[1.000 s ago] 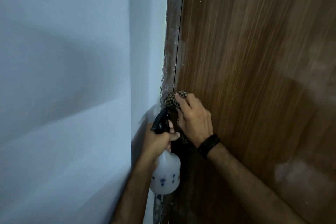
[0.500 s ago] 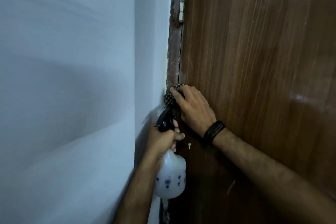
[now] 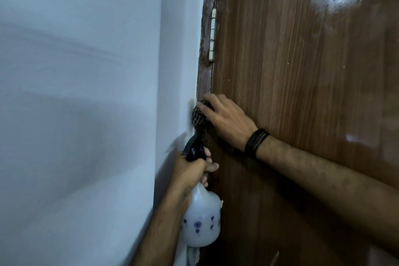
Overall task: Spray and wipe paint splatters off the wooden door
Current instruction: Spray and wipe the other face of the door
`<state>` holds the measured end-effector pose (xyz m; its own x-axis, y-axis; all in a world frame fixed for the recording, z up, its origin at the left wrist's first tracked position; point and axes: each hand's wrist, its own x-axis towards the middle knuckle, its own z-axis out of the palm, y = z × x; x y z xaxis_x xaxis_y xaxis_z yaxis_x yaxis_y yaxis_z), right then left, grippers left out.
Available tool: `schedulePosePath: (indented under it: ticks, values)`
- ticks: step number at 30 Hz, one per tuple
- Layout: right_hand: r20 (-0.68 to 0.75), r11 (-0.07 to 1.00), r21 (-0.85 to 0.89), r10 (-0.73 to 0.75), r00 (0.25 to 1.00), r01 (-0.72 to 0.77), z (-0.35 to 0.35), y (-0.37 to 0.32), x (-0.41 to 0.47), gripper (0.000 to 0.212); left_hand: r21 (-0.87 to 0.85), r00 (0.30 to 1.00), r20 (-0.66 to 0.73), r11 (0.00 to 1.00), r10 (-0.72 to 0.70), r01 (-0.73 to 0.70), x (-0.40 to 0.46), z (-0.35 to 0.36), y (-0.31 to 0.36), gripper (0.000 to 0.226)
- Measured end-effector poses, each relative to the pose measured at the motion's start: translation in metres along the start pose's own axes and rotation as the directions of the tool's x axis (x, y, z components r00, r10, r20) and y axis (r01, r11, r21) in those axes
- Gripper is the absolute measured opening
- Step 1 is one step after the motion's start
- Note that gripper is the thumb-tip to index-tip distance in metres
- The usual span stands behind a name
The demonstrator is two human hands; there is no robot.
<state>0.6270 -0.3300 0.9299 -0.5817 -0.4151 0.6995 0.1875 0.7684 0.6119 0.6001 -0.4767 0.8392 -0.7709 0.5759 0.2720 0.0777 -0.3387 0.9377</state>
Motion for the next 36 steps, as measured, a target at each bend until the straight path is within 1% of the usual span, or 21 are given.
schedulePosePath:
  ticks: [2,5,7,10,12,14,15,16,17,19,22,23,25,28,30,33,36]
  values:
    - [0.076,0.992,-0.013,-0.124,0.989,0.126,0.002,-0.001,-0.009,0.048,-0.001,1.000,0.014,1.000,0.006,-0.006,0.001,0.002,0.004,0.026]
    - [0.169,0.970,0.003,-0.239,0.956,0.242,0.009,-0.003,-0.031,0.048,-0.001,0.999,0.032,1.000,0.014,-0.013,0.000,0.000,0.003,0.027]
    - [0.214,0.949,0.015,-0.309,0.927,0.313,0.014,-0.004,-0.042,0.043,0.008,1.000,0.029,1.000,0.011,-0.011,0.001,-0.001,0.004,0.026]
    - [0.185,0.930,0.038,-0.366,0.912,0.366,0.011,0.004,-0.037,0.039,0.025,0.999,0.037,0.999,0.030,-0.031,0.003,0.001,0.012,0.025]
    - [0.133,0.951,-0.009,-0.305,0.943,0.309,-0.001,0.016,-0.016,0.043,0.021,0.998,0.038,0.998,0.056,-0.057,0.006,0.003,0.023,0.025]
    - [0.050,0.983,-0.063,-0.170,0.984,0.173,-0.018,0.032,0.009,0.053,0.006,0.995,0.044,0.996,0.090,-0.090,0.010,0.006,0.036,0.025]
    - [0.028,0.990,-0.071,-0.119,0.992,0.121,-0.024,0.038,0.018,0.057,-0.005,0.993,0.049,0.994,0.107,-0.107,0.011,0.007,0.041,0.024]
    - [0.024,0.993,-0.072,-0.097,0.995,0.099,-0.028,0.043,0.024,0.058,-0.017,0.991,0.054,0.992,0.125,-0.124,0.013,0.008,0.047,0.024]
    - [0.031,0.991,-0.078,-0.107,0.994,0.109,-0.028,0.045,0.026,0.057,-0.027,0.989,0.056,0.990,0.140,-0.138,0.015,0.008,0.051,0.024]
    - [0.049,0.978,-0.090,-0.182,0.982,0.186,-0.023,0.044,0.019,0.050,-0.036,0.985,0.059,0.987,0.160,-0.158,0.017,0.009,0.056,0.024]
    - [0.129,0.944,-0.028,-0.322,0.938,0.328,-0.012,0.036,0.000,0.042,-0.037,0.983,0.070,0.985,0.171,-0.169,0.018,0.012,0.060,0.023]
    - [0.136,0.935,-0.025,-0.346,0.928,0.353,-0.010,0.035,-0.001,0.038,-0.036,0.983,0.073,0.985,0.171,-0.169,0.018,0.013,0.061,0.023]
    - [0.111,0.944,-0.035,-0.324,0.940,0.329,-0.013,0.042,0.010,0.036,-0.038,0.983,0.078,0.986,0.164,-0.162,0.019,0.016,0.064,0.023]
    - [-0.010,0.985,-0.067,-0.161,0.987,0.160,-0.030,0.060,0.043,0.049,-0.050,0.983,0.071,0.985,0.169,-0.166,0.024,0.021,0.072,0.023]
    - [-0.073,0.995,-0.055,-0.084,0.994,0.080,-0.039,0.072,0.058,0.048,-0.067,0.982,0.069,0.983,0.174,-0.170,0.027,0.023,0.078,0.023]
    - [-0.090,0.996,-0.012,-0.090,0.992,0.090,-0.040,0.073,0.059,0.044,-0.071,0.981,0.075,0.982,0.179,-0.174,0.031,0.026,0.083,0.023]
    - [0.008,0.985,0.045,-0.166,0.986,0.166,-0.035,0.065,0.045,0.048,-0.066,0.980,0.084,0.982,0.182,-0.176,0.033,0.029,0.085,0.022]
